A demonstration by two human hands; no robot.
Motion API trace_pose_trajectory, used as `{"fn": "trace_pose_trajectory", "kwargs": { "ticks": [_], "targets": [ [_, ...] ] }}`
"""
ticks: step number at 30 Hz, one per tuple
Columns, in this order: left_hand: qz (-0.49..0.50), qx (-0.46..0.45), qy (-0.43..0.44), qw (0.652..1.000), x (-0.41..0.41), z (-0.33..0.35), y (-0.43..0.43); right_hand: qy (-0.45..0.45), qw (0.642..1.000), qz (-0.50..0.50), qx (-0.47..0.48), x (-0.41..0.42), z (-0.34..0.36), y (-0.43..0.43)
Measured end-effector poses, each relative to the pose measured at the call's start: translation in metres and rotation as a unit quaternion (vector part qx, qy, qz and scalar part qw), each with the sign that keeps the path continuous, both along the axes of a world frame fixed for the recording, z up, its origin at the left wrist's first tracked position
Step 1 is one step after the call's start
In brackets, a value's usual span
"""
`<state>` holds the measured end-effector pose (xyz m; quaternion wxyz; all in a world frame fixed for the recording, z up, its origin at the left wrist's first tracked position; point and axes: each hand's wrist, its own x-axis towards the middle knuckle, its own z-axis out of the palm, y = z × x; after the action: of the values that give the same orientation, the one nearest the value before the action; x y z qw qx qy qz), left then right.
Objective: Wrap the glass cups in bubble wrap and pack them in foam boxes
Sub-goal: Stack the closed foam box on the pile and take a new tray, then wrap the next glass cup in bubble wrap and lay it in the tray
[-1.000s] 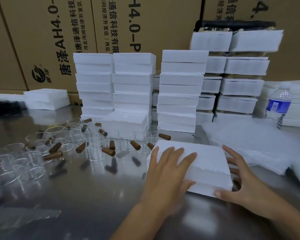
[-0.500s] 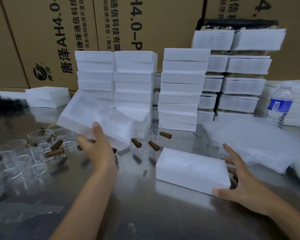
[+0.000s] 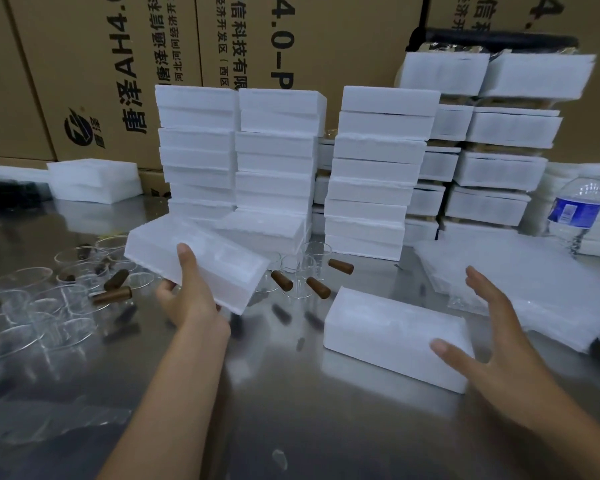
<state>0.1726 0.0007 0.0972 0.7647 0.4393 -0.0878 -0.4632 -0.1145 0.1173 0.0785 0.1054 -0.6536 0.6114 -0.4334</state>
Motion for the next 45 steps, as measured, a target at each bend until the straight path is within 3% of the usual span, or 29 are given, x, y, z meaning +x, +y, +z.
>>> {"fn": "trace_pose_trajectory", "kwargs": {
  "ticks": [4, 8, 12, 19, 23, 29, 31, 34, 38, 41, 45],
  "targets": [
    [-0.002, 0.002, 0.016, 1.000, 0.004, -0.001, -0.003, 0.053, 0.996, 0.023, -0.062, 0.038, 0.015, -0.018],
    [-0.005, -0.003, 0.030, 1.000, 0.007, -0.002, -0.009, 0.144, 0.985, 0.087, -0.025, 0.078, 0.027, -0.053],
    [-0.008, 0.017, 0.020, 1.000, 0.008, -0.003, -0.014, 0.156, 0.982, 0.090, 0.050, 0.108, 0.026, -0.089],
    [0.020, 0.029, 0.018, 0.999, 0.009, -0.015, -0.027, 0.238, 0.962, -0.075, 0.108, 0.126, 0.018, -0.123],
    [0.040, 0.042, 0.007, 0.998, 0.005, -0.019, -0.028, 0.272, 0.943, -0.079, 0.174, 0.126, 0.013, -0.136],
    [0.046, 0.058, -0.051, 0.996, -0.007, -0.024, -0.023, 0.275, 0.948, -0.109, 0.120, 0.123, 0.009, -0.143],
    [0.093, 0.049, -0.115, 0.988, -0.012, -0.024, -0.020, 0.265, 0.951, -0.130, 0.096, 0.122, 0.012, -0.141],
    [0.126, -0.115, -0.293, 0.941, -0.023, -0.017, -0.004, 0.210, 0.965, -0.153, 0.048, 0.114, 0.023, -0.131],
    [0.032, -0.256, -0.443, 0.859, -0.043, -0.018, 0.009, 0.041, 0.997, -0.055, -0.033, 0.093, 0.044, -0.105],
    [-0.066, -0.274, -0.478, 0.832, -0.052, -0.021, 0.014, -0.020, 0.997, 0.067, -0.015, 0.073, 0.056, -0.076],
    [-0.244, -0.261, -0.430, 0.829, -0.056, -0.018, 0.021, -0.074, 0.985, 0.154, 0.038, 0.044, 0.055, -0.047]
  ]
}}
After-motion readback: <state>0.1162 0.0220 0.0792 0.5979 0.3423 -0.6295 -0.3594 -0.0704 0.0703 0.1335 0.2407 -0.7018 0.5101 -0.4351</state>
